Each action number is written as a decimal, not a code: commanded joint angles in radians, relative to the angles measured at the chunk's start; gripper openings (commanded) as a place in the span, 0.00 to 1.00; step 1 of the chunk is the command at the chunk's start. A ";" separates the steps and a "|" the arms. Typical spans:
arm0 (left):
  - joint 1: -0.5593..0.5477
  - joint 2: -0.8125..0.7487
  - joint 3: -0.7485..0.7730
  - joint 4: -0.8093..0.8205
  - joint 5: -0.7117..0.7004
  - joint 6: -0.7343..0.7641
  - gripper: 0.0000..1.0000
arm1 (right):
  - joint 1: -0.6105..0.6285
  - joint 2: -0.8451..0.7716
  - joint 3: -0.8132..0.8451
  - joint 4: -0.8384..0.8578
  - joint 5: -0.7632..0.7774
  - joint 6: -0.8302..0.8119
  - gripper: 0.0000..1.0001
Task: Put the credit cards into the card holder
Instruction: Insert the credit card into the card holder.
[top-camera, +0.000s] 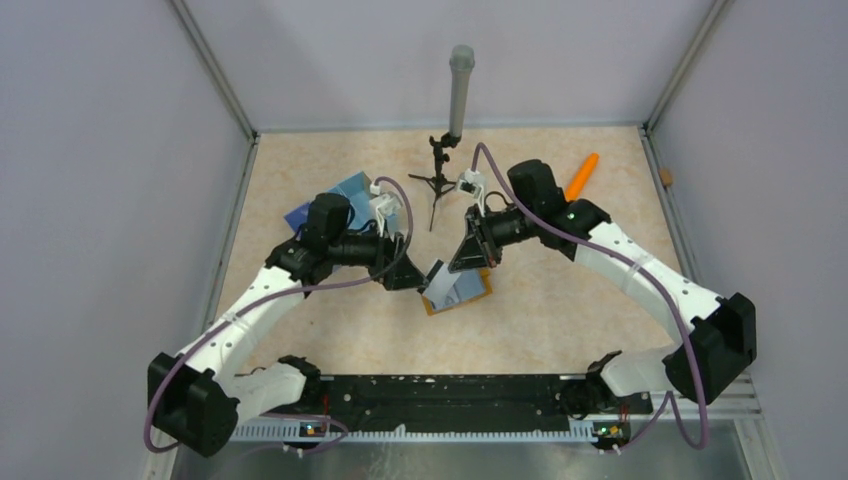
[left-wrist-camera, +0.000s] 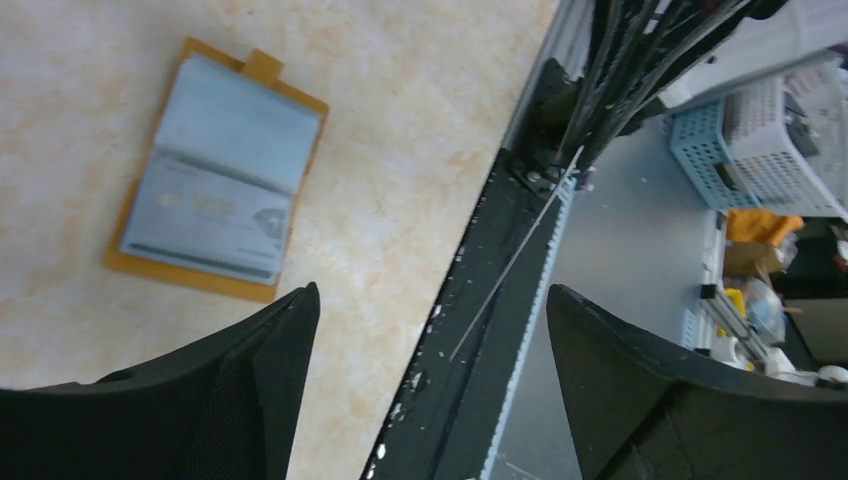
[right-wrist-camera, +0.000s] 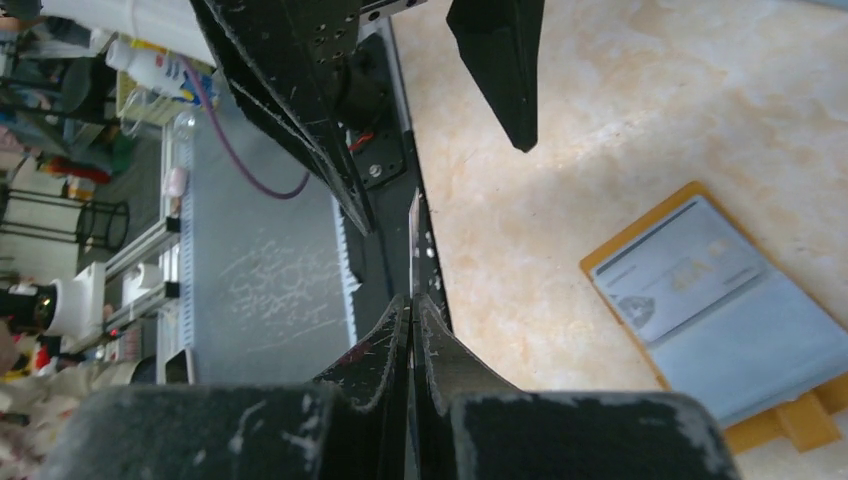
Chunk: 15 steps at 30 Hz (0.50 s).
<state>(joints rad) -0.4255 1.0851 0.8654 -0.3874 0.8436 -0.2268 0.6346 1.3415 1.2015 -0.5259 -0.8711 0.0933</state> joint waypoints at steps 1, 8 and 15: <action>-0.051 0.020 -0.002 0.115 0.189 -0.045 0.79 | 0.004 -0.048 -0.019 0.026 -0.140 -0.015 0.00; -0.110 0.044 -0.010 0.124 0.263 -0.053 0.30 | 0.004 -0.036 -0.014 0.043 -0.139 -0.012 0.00; -0.125 0.002 -0.067 0.197 0.230 -0.136 0.00 | 0.004 -0.042 -0.037 0.081 0.006 0.049 0.27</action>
<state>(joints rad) -0.5430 1.1240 0.8478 -0.2867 1.0809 -0.2947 0.6346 1.3323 1.1835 -0.5217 -0.9520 0.1047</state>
